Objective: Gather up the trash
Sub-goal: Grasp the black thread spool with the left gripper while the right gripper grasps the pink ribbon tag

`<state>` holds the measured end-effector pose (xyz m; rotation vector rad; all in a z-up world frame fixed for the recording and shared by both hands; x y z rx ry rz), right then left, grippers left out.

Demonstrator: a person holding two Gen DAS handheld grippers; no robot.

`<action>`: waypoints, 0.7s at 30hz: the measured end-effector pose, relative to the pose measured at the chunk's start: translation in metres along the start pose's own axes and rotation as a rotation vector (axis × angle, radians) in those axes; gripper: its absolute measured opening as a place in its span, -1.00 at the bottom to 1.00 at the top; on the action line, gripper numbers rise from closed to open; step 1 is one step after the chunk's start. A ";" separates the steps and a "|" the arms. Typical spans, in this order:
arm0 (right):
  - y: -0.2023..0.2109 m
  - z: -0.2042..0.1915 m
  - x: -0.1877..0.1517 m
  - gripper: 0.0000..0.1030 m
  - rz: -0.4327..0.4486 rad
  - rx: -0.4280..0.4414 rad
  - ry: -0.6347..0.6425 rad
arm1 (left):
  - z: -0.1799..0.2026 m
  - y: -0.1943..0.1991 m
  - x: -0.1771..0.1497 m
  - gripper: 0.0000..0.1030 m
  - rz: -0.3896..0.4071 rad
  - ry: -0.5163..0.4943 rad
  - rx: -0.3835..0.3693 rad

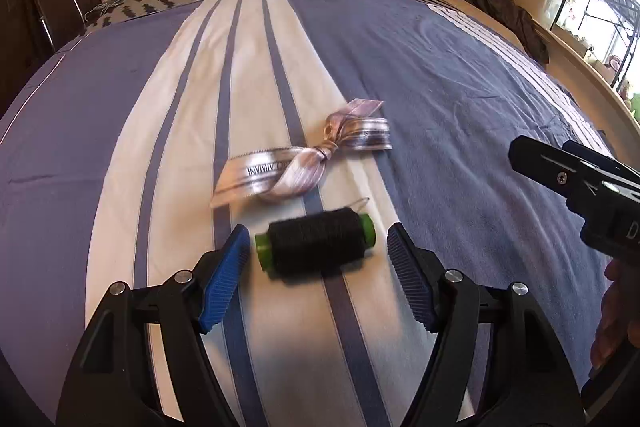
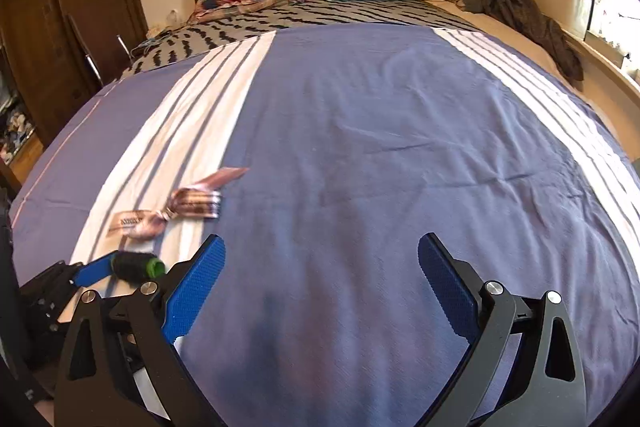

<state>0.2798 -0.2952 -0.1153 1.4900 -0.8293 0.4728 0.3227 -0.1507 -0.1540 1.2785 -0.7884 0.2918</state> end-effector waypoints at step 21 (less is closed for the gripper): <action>-0.078 -0.110 0.006 0.33 -0.142 0.172 0.002 | -0.093 0.051 -0.008 0.04 0.061 0.039 0.084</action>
Point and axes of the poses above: each gripper's, at about its wrist camera, not at the fingertips, and y roughly against the way its jaws point, z to its right, x to its top, the point moved 1 cm from there along -y, roughly the way its jaws point, and after that the axes turned 4 degrees about z, right-handed, at the moved point
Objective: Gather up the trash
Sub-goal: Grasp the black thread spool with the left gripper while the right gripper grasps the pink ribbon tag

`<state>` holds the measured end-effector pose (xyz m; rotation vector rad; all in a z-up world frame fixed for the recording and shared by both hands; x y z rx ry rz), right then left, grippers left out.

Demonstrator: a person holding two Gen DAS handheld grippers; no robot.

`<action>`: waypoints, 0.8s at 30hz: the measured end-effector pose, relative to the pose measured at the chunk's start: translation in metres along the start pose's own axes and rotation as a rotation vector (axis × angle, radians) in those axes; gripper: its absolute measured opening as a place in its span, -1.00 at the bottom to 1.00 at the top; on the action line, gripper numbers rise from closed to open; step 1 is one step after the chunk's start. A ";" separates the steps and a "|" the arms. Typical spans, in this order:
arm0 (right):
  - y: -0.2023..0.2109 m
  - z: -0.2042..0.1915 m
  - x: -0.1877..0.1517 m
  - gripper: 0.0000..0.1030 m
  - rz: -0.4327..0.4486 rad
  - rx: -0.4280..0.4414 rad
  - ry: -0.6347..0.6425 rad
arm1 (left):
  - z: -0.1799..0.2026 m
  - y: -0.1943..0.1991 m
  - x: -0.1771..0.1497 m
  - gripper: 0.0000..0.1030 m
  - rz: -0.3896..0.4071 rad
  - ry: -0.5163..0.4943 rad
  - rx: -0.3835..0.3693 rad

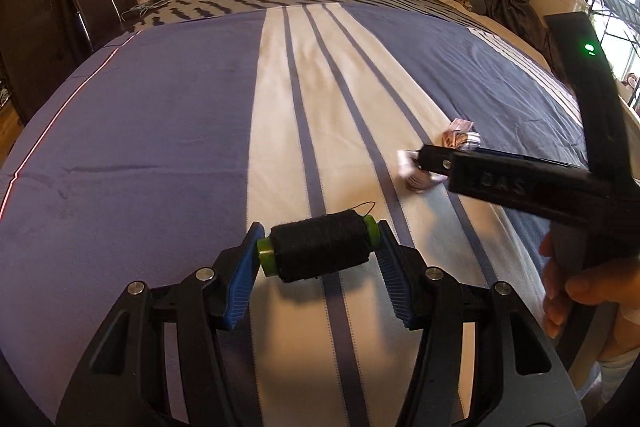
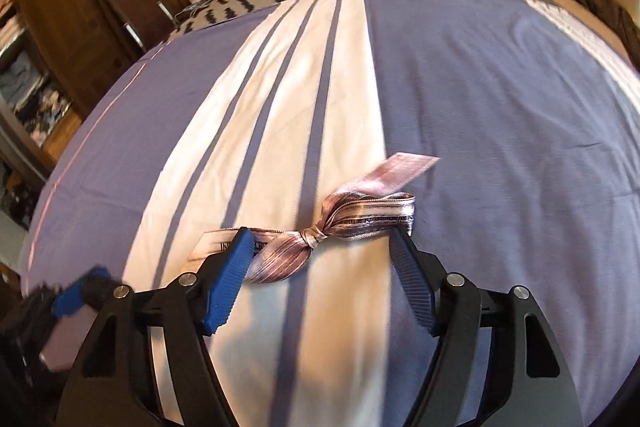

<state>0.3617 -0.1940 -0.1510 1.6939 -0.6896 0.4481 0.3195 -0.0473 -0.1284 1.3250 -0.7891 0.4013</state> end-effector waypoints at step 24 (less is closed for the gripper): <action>0.136 0.028 -0.046 -0.78 0.148 -0.048 0.157 | 0.041 0.094 -0.024 0.04 0.094 -0.038 -0.042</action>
Point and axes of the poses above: each gripper's, at about its wrist camera, not at the fingertips, and y roughly against the way its jaws point, z to its right, x to its top, the point moved 1 cm from there along -y, roughly the way its jaws point, and after that the axes turned 4 degrees about z, right-handed, at the moved point
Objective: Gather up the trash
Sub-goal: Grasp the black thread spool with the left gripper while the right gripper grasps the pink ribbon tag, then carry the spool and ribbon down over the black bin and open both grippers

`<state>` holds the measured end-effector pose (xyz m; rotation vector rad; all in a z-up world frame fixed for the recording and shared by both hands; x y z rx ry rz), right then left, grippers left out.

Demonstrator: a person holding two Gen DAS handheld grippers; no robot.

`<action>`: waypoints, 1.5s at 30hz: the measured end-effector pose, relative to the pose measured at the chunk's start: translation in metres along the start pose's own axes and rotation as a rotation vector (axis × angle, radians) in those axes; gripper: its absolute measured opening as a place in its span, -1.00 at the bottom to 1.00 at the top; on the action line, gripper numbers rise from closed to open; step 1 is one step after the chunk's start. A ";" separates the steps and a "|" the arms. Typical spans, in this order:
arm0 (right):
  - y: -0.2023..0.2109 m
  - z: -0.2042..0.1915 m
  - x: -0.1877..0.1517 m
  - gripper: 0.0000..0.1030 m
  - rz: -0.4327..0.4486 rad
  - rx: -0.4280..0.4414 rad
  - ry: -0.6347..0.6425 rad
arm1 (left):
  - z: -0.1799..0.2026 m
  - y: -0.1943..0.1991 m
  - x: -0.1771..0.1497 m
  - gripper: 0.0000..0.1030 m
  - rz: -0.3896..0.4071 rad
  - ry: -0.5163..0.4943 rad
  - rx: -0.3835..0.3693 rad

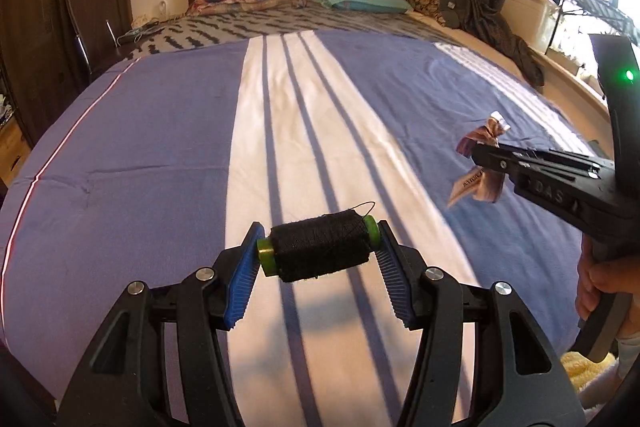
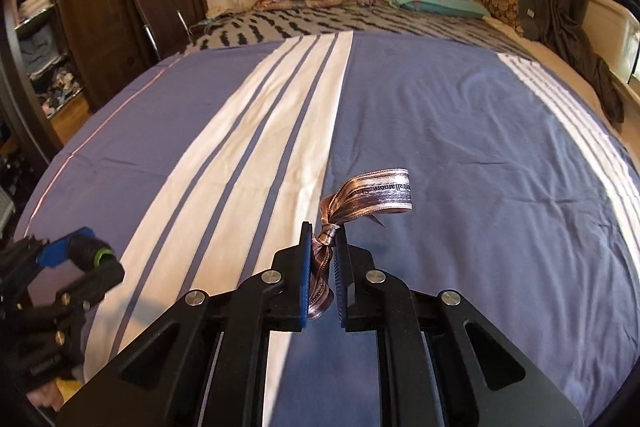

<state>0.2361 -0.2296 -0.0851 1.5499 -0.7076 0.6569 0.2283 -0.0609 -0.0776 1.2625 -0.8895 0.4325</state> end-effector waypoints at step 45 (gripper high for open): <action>0.120 -0.033 -0.282 -0.77 -0.184 0.018 0.032 | 0.032 0.093 -0.253 0.04 -0.238 0.038 -0.087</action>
Point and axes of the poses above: each gripper's, at about its wrist camera, not at the fingertips, and y roughly against the way its jaws point, z to its right, x to its top, the point moved 1 cm from there along -y, roughly the way its jaws point, and after that the axes turned 4 degrees about z, right-handed, at the moved point
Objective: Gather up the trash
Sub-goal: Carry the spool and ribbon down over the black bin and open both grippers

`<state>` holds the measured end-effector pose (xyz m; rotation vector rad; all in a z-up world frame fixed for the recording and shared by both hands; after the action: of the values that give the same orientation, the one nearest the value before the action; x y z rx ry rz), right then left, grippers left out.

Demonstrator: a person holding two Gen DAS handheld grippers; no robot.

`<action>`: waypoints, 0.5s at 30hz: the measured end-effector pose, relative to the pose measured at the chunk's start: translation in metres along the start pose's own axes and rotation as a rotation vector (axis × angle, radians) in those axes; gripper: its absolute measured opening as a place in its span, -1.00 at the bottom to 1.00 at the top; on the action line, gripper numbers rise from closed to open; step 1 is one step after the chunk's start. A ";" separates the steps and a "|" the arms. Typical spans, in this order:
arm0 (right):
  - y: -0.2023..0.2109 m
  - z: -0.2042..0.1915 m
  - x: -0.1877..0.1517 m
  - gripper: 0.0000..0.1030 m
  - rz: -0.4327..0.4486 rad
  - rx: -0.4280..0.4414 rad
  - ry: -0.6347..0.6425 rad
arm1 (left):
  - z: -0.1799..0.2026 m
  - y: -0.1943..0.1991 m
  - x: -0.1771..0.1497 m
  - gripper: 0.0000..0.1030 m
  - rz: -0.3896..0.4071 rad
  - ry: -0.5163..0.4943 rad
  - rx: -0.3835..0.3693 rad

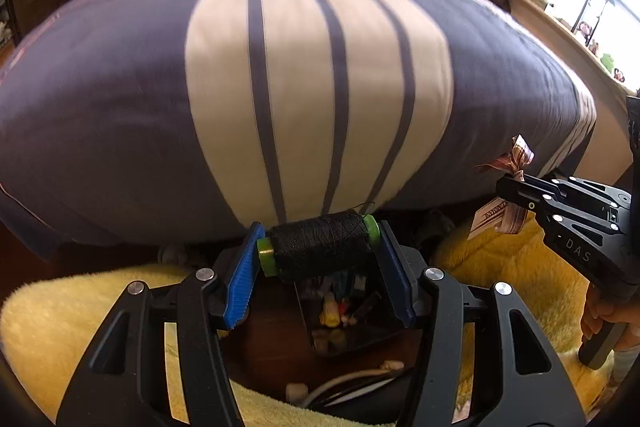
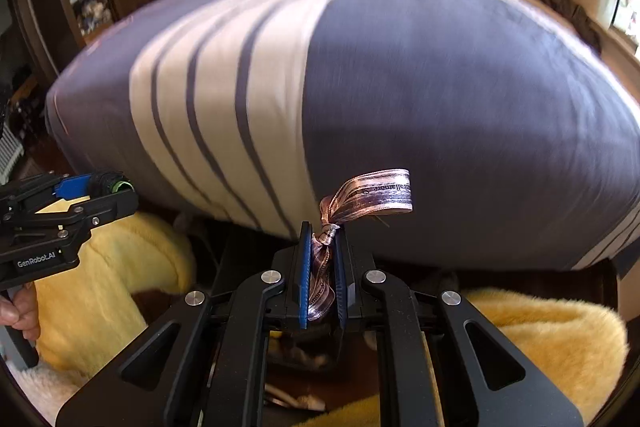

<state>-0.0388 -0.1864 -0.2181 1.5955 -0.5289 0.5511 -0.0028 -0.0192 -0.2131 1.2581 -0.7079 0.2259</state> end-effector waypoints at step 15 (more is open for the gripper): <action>-0.079 -0.005 -0.034 -0.77 -0.283 0.118 -0.072 | 0.006 -0.091 -0.040 0.04 -0.296 -0.030 -0.096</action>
<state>-0.0155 -0.1739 -0.3005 1.7720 -0.3196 0.3170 0.0121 -0.0450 -0.3080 1.2588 -0.5436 -0.0689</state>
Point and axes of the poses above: each gripper's, at about its wrist camera, not at the fingertips, and y roughly against the way its jaws point, z to its right, x to its top, the point moved 1 cm from there along -y, roughly the way its jaws point, and after that the axes turned 4 degrees about z, right-handed, at the moved point
